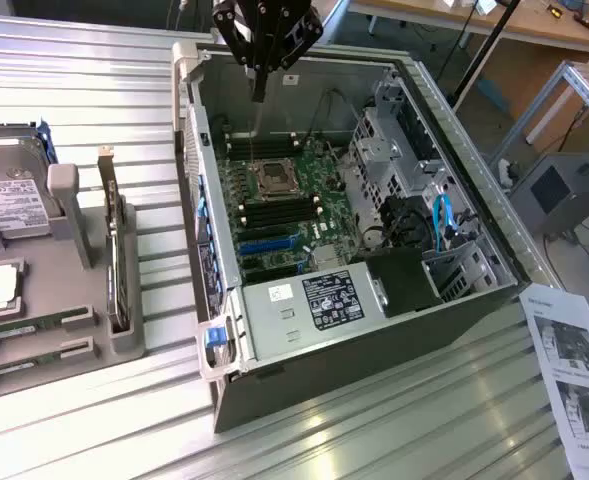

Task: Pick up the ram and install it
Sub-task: 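Reach for the ram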

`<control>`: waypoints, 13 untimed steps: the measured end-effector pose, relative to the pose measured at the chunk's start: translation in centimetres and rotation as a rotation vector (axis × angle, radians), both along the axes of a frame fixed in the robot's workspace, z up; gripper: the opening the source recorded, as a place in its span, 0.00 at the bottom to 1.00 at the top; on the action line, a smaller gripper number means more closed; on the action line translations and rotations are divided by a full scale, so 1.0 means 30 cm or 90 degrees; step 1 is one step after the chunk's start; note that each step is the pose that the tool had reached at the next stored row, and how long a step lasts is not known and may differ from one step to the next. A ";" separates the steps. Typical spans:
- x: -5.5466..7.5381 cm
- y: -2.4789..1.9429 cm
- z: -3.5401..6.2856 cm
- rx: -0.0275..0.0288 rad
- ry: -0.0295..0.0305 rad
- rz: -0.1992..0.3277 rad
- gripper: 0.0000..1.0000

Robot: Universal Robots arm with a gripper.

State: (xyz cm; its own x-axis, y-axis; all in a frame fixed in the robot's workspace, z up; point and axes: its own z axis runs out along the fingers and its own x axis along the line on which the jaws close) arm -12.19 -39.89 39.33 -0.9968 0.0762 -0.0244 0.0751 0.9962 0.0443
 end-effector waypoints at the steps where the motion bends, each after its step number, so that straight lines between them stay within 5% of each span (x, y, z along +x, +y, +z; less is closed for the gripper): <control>1: -0.002 0.000 0.000 0.0000 0.0000 0.000 0.11; 3: -0.078 0.000 0.000 0.0000 -0.0036 0.000 0.11; 13: -0.285 0.000 0.000 -0.0001 -0.0086 0.000 0.11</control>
State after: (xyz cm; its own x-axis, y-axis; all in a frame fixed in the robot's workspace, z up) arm -20.75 -39.89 39.33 -0.9964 0.0765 -0.0379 0.0748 0.9962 0.0451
